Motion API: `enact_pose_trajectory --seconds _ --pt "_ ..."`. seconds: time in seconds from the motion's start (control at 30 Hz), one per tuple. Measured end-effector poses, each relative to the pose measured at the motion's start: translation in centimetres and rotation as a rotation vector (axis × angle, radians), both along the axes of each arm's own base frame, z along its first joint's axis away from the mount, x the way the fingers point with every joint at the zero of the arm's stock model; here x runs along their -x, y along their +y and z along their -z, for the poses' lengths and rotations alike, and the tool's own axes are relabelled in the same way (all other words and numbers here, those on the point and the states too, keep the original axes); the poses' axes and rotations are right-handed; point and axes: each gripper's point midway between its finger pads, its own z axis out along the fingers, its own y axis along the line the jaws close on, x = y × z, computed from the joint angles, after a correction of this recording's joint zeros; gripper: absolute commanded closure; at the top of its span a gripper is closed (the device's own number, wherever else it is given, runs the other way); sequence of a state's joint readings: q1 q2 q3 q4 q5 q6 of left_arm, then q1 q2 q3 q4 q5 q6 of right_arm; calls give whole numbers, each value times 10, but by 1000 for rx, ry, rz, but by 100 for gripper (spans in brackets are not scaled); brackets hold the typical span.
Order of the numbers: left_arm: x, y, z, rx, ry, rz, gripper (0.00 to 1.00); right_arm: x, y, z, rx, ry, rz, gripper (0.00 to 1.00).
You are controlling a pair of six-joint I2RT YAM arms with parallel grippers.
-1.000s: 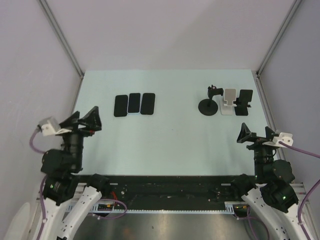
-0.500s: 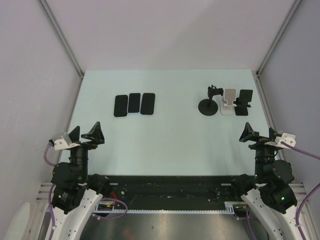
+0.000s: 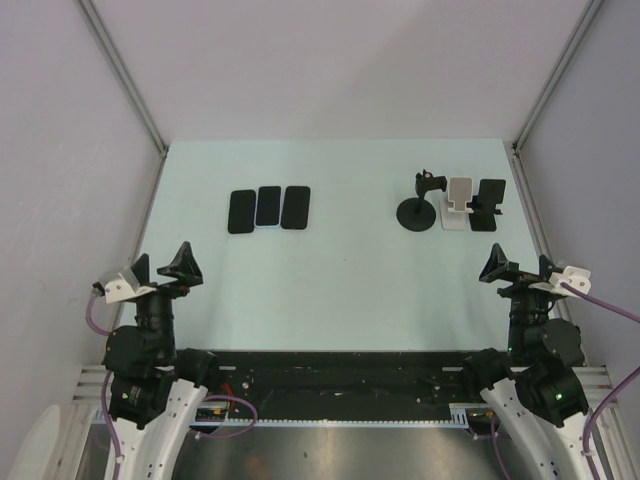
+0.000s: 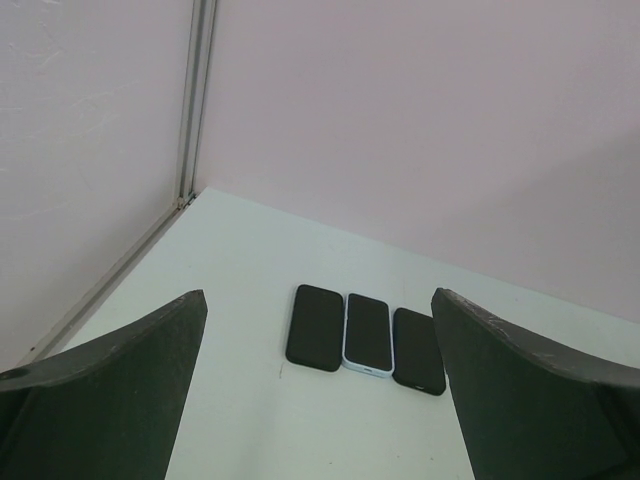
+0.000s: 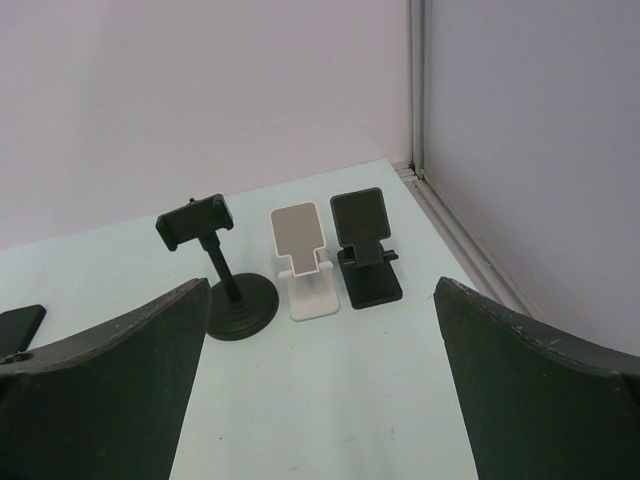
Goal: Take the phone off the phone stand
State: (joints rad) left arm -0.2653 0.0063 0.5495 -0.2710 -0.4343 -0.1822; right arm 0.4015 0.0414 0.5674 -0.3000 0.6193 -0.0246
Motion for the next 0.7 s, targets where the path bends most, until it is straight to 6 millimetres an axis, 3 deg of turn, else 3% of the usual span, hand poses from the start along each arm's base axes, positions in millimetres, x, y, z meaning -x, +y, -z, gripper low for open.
enact_pose_trajectory --seconds 0.7 --pt "-2 4 4 -9 7 -25 0 -1 3 -1 -7 -12 -17 1"
